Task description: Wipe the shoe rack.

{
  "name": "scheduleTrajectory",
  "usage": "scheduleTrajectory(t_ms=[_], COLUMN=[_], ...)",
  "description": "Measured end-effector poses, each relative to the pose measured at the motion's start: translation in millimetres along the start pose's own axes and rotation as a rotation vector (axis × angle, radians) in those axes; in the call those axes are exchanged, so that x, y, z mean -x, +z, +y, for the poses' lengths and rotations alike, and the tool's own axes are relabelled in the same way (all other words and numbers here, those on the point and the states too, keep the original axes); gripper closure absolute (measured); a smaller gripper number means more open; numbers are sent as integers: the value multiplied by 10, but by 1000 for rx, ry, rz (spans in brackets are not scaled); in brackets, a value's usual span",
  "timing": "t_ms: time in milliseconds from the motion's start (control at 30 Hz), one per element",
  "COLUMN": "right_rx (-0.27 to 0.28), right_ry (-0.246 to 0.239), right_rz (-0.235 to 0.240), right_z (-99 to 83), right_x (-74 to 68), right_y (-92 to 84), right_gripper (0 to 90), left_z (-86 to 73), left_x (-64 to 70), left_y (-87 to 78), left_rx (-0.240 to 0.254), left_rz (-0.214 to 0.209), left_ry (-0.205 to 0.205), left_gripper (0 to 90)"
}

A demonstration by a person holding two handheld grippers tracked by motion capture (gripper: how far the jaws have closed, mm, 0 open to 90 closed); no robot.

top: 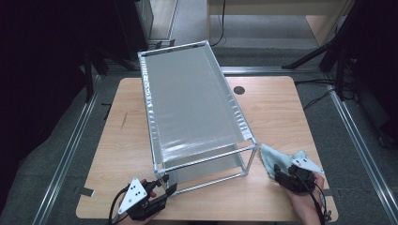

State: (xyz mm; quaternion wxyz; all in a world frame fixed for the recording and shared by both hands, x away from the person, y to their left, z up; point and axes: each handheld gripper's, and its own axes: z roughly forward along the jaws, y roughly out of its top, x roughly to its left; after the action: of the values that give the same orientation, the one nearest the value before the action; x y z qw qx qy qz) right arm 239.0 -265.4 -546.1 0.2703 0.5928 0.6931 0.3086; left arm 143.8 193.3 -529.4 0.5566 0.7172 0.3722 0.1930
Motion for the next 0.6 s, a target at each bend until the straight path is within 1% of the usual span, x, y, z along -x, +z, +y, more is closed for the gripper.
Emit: scheduleTrajectory(t_ms=[33, 67, 100, 133, 167, 200, 233, 267, 300, 367, 400, 433, 467, 500, 533, 567, 600], right_rx=[0, 1, 5, 7, 8, 9, 12, 14, 19, 28, 24, 24, 23, 33, 35, 42, 58], right_ry=[0, 12, 9, 5, 1, -6, -19, -27, -42, -79, -86, -86, -87, -87, -95, -114, -129], right_rz=[0, 12, 9, 7, 13, 19, 26, 33, 37, 9, 0, 0, 5, 105, 151, 197, 232], right_z=[0, -14, -17, -23, -28, -31, -33, -38, -46, -60, -62, -62, -65, -69, -68, -62, -50], right_x=[0, 13, 11, 6, 0, -12, -26, -48, -75, -149, -186, -186, -218, -305, -347, -408, -467], right_y=[0, 12, 10, 10, 7, 2, -2, -8, -15, -23, -27, -27, -32, -52, -62, -78, -101], right_gripper=[375, 421, 429, 444, 477, 526, 574, 648, 693, 729, 738, 738, 741, 750, 751, 752, 753], left_z=[0, -11, -20, -27, -27, -28, -30, -30, -36, -39, -41, -41, -43, -45, -45, -45, -47], left_x=[0, 2, -6, -25, -25, -52, -46, -46, -38, -26, -22, -22, -19, -11, -6, -3, -1], left_y=[0, -4, -3, -9, -9, -21, -25, -25, -30, -34, -35, -35, -37, -38, -39, -40, -40], left_rx=[0, -16, -21, -19, -19, -16, -17, -17, -20, -22, -22, -22, -22, -21, -21, -21, -21], left_rz=[0, 26, 47, 49, 49, 42, 52, 52, 57, 58, 60, 60, 61, 67, 71, 75, 77], left_ry=[0, 14, 7, -9, -9, -21, -19, -19, -20, -14, -8, -8, -4, -1, 1, 2, 1], left_gripper=[566, 602, 663, 701, 734, 756, 777, 781, 784, 788, 790, 792, 792, 794, 794, 795, 795])
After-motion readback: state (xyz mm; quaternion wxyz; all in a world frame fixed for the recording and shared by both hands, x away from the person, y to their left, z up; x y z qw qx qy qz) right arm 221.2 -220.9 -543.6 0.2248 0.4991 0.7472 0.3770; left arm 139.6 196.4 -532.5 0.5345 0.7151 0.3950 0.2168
